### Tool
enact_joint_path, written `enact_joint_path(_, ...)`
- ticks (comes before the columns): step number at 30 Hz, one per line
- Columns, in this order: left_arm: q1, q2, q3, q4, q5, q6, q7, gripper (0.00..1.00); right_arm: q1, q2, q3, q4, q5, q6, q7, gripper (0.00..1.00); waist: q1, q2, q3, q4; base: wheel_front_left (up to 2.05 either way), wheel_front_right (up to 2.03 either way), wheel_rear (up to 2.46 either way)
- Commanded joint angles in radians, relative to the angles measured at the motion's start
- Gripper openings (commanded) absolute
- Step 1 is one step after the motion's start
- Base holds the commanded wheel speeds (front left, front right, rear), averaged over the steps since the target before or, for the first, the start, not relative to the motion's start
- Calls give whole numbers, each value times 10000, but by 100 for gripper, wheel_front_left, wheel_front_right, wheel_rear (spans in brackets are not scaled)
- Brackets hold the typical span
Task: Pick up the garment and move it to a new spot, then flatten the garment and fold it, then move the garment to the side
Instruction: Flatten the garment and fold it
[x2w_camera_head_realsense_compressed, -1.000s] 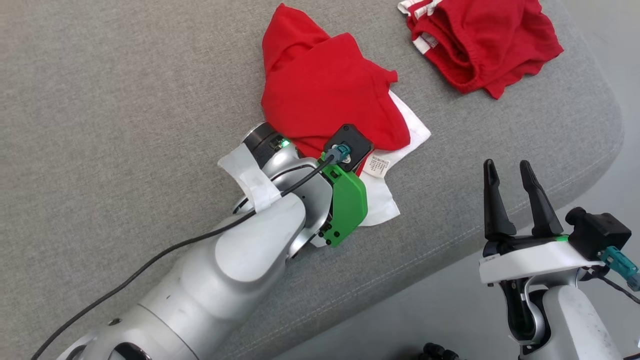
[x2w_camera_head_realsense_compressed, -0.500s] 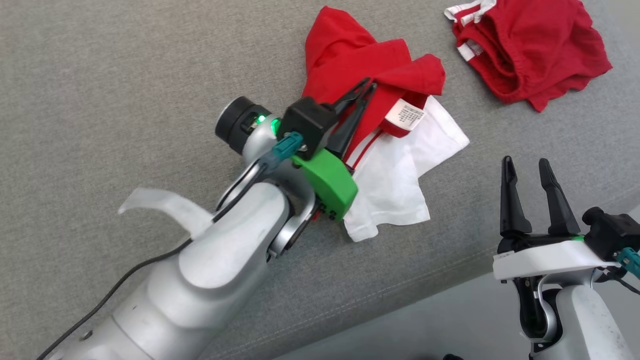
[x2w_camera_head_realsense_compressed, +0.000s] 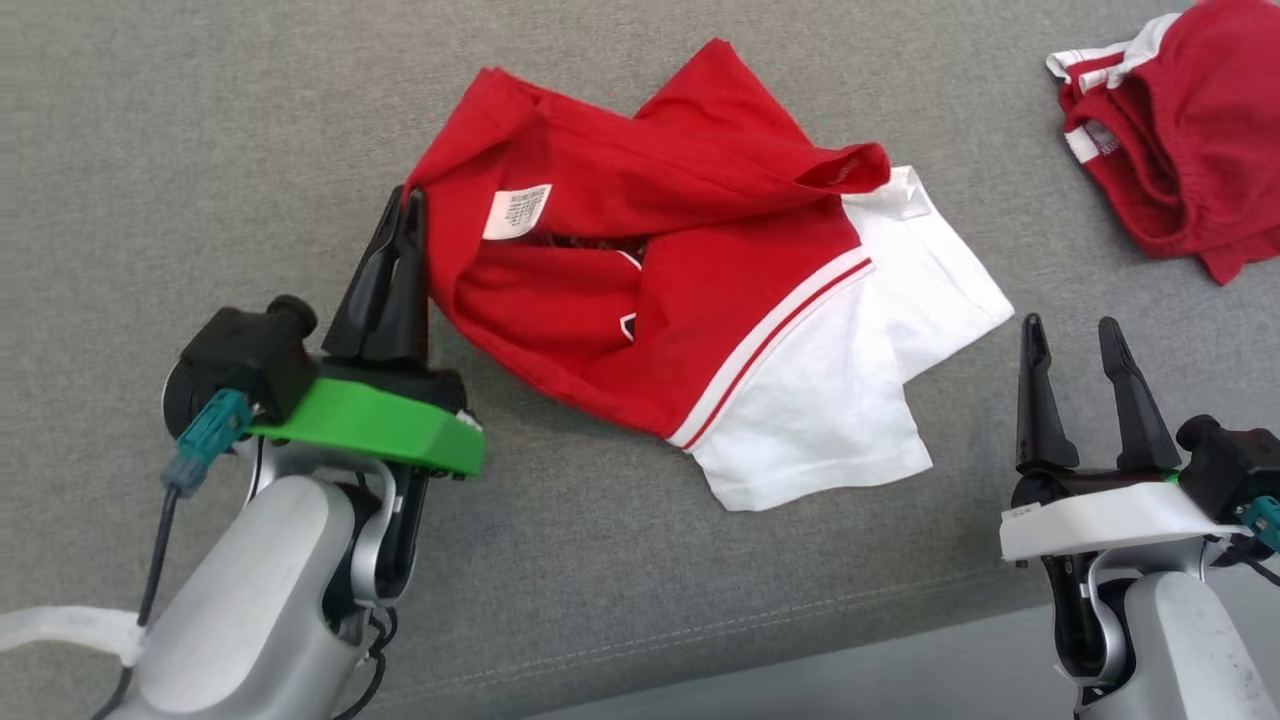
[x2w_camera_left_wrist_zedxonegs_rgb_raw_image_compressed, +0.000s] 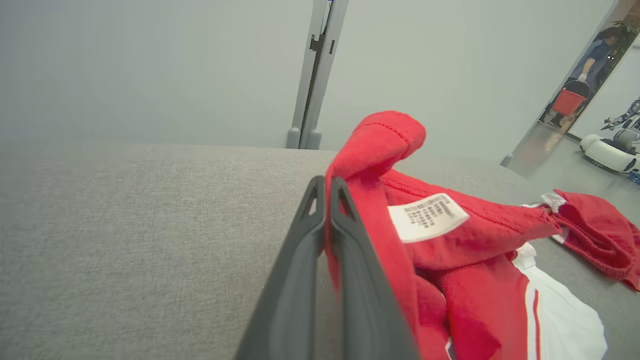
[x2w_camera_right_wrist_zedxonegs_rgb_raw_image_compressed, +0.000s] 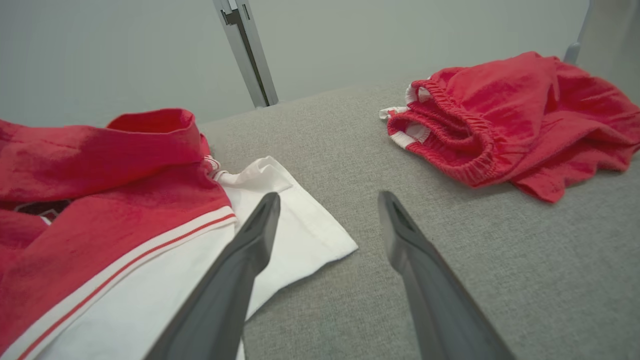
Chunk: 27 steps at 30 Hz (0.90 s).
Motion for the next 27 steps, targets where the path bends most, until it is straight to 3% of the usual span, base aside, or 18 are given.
enact_joint_path(1,354,142,273,-118,-51,141,-147,0,56,-33,-17,47,-100,-1,-15,100,0,1,-157,422,0,0,0)
enact_joint_path(8,2020,-87,2003,-6,-413,390,-334,0,111,-36,-44,138,-205,-1,-15,100,0,1,-356,703,0,0,0)
enact_joint_path(15,2809,-606,2615,623,-255,38,-333,0,165,-36,-102,217,-187,-1,-15,100,0,1,-498,783,0,0,0)
enact_joint_path(16,2920,-684,2649,811,-263,-13,-332,11,174,-36,-94,241,-174,-1,-15,100,0,1,-538,783,0,0,0)
enact_joint_path(17,2982,-775,2693,950,-306,-50,-333,43,185,-36,-91,268,-172,-1,-15,100,0,1,-577,782,0,0,0)
enact_joint_path(18,2981,-811,2751,1047,-275,-63,-333,100,195,-36,-81,296,-169,-1,-15,100,0,1,-627,777,0,0,0)
enact_joint_path(23,3146,-757,2988,1247,346,86,-334,100,252,-36,-171,299,-152,-1,-15,100,0,1,-907,746,0,0,0)
enact_joint_path(27,3256,-517,3323,854,1352,446,-335,100,288,-33,-318,142,-253,-1,-15,100,0,1,-1110,768,0,0,0)
